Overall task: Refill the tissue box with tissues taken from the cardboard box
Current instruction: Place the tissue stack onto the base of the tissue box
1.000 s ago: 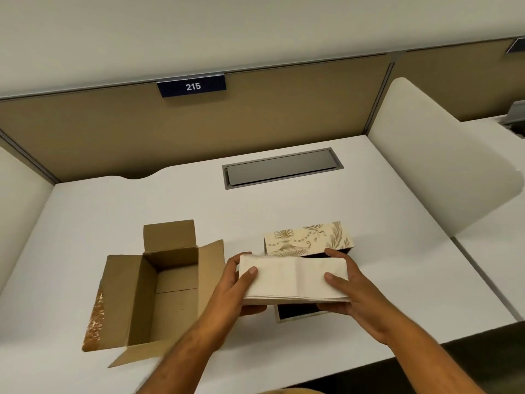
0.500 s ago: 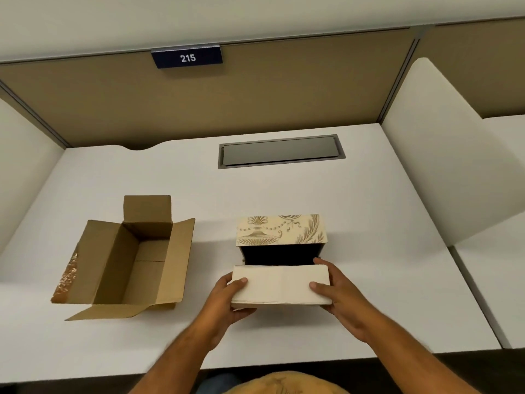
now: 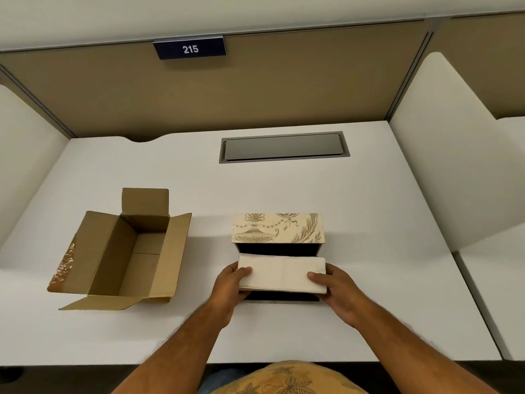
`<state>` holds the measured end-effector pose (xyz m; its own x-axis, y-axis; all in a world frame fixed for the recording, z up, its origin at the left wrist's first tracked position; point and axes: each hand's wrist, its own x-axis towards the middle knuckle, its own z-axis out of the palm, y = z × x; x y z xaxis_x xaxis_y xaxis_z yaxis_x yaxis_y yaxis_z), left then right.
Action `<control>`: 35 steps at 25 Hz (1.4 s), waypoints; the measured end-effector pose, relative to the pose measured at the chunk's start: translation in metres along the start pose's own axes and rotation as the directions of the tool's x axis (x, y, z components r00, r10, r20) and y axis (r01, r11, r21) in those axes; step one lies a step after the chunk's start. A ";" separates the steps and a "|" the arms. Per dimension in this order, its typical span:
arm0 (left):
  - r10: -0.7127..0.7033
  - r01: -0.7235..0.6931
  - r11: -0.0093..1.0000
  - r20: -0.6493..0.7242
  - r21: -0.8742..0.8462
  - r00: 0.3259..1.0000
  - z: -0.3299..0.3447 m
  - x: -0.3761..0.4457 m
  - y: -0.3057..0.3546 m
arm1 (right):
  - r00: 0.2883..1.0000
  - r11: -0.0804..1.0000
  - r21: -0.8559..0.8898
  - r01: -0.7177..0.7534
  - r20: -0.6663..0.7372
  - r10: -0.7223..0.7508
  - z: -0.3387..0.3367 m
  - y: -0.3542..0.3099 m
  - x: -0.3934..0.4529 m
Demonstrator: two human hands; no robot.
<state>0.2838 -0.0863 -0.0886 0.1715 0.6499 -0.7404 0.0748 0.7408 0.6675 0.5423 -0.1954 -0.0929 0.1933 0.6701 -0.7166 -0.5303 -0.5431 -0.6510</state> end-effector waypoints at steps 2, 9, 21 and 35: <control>0.011 -0.010 1.000 -0.026 0.025 1.000 0.003 0.003 -0.001 | 1.000 1.000 0.003 0.003 -0.018 -0.003 0.002 -0.002 0.003; 0.045 -0.033 0.994 -0.114 0.100 0.992 0.001 0.009 0.000 | 0.996 0.990 -0.127 0.067 -0.053 -0.074 0.007 -0.005 0.016; 0.101 -0.081 0.982 -0.110 0.172 0.989 -0.001 0.018 -0.001 | 0.979 0.999 0.011 0.051 -0.196 -0.048 0.012 -0.003 0.025; 0.092 -0.076 0.987 -0.112 0.139 0.989 0.000 0.025 0.001 | 0.979 0.996 -0.020 0.086 -0.183 -0.089 0.003 -0.004 0.028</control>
<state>0.2879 -0.0691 -0.1063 0.0669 0.7302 -0.6800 0.1978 0.6583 0.7263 0.5475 -0.1734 -0.1095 0.3874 0.6117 -0.6897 -0.4951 -0.4931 -0.7154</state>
